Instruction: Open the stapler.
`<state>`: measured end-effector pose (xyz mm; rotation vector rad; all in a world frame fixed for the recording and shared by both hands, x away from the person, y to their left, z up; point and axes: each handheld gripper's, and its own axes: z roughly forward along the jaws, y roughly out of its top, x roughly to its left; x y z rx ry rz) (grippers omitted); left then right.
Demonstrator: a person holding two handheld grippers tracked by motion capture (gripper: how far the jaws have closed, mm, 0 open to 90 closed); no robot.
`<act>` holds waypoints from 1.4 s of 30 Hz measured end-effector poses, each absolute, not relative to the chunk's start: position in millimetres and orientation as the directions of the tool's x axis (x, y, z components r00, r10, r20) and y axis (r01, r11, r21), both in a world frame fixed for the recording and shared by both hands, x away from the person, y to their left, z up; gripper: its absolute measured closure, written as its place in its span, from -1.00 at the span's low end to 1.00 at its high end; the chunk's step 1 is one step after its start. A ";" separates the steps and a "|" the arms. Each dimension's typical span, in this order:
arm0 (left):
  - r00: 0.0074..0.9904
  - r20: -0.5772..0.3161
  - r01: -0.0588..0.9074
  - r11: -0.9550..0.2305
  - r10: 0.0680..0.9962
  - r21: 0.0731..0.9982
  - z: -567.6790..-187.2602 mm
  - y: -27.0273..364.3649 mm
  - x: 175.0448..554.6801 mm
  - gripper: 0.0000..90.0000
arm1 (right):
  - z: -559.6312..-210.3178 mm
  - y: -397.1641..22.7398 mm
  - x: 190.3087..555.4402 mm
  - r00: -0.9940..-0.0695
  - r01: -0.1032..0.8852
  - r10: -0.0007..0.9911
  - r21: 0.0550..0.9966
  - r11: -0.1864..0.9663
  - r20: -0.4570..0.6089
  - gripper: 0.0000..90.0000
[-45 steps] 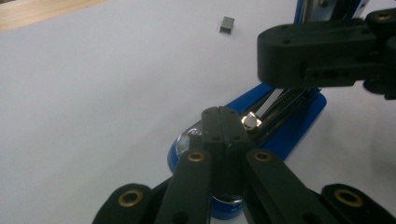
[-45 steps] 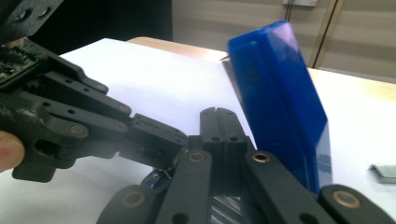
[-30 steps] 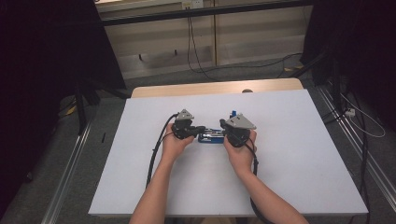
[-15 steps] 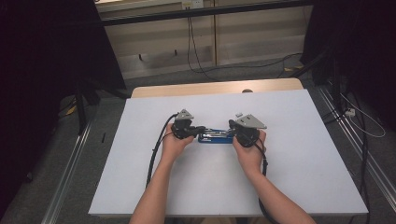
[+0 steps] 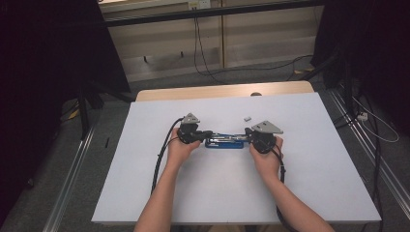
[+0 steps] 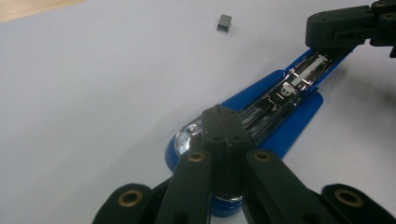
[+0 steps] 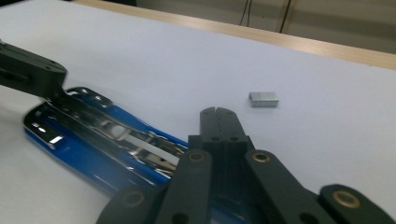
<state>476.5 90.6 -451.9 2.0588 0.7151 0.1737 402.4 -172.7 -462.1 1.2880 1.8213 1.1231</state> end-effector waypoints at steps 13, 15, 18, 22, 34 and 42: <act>0.822 -0.154 0.415 -0.392 0.548 0.821 -444.9 91.8 475.7 1.00 | -460.0 -177.4 405.5 -0.351 0.427 0.936 0.890 0.158 0.002 1.00; 0.822 -0.164 0.421 -0.388 0.545 0.820 -444.3 92.0 475.9 0.97 | -458.5 -177.6 406.0 -0.358 0.426 0.934 0.890 0.162 0.001 1.00; 0.824 -0.170 0.423 -0.387 0.540 0.819 -442.9 91.3 474.8 0.86 | -456.0 -178.1 407.1 -0.371 0.420 0.929 0.890 0.177 -0.010 1.00; 0.819 -0.140 0.404 -0.385 0.556 0.830 -438.0 93.1 472.6 0.69 | -450.8 -180.4 408.3 -0.374 0.405 0.927 0.897 0.180 -0.017 0.86; 0.777 -0.121 0.425 -0.372 0.618 0.825 -425.0 108.4 462.1 -0.02 | -438.8 -190.4 418.6 -0.381 0.410 0.924 0.891 0.193 -0.025 0.29; 0.729 -0.138 0.473 -0.348 0.670 0.809 -422.9 120.5 454.8 -0.47 | -435.6 -200.5 429.6 -0.378 0.448 0.926 0.875 0.185 -0.002 -0.06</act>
